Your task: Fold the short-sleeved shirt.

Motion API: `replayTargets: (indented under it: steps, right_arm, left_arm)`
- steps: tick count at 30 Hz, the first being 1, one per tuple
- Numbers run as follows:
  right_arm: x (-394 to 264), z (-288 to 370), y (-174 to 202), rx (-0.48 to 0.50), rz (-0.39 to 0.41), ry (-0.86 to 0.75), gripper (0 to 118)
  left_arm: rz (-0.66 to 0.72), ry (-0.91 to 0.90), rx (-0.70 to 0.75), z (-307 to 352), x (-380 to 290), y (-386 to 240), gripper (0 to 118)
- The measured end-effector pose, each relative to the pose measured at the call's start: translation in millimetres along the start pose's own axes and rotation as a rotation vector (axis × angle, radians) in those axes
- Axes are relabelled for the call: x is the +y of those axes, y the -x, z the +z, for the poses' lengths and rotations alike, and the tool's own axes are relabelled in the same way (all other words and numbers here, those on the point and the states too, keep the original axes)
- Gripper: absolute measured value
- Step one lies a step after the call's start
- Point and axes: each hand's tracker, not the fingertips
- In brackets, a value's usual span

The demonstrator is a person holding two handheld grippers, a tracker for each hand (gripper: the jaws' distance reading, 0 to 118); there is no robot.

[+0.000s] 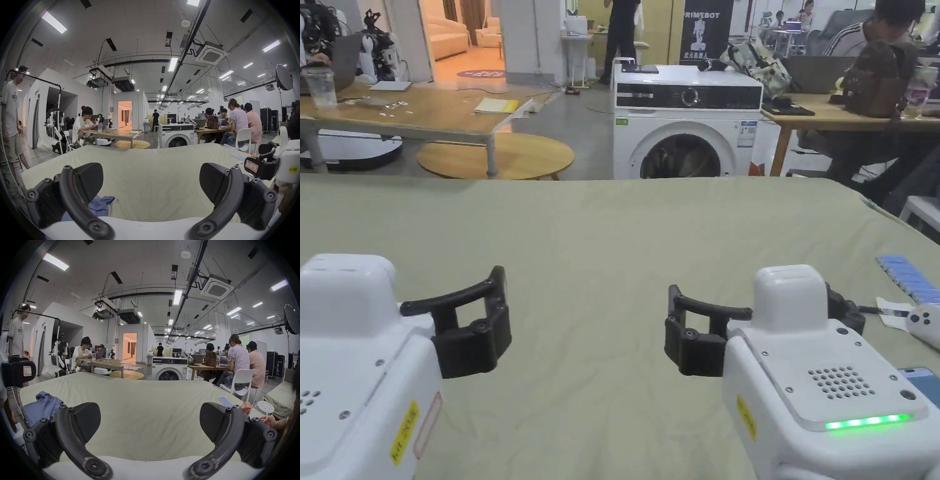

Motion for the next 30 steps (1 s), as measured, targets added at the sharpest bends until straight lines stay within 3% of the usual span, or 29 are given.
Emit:
replayTargets:
  steps: [30]
  right_arm:
    - [0.7, 1.5, 5.1, 0.039, -0.019, 0.006, 118]
  left_arm:
    - [-0.026, -0.014, 0.009, 8.8, 4.9, -0.8, 117]
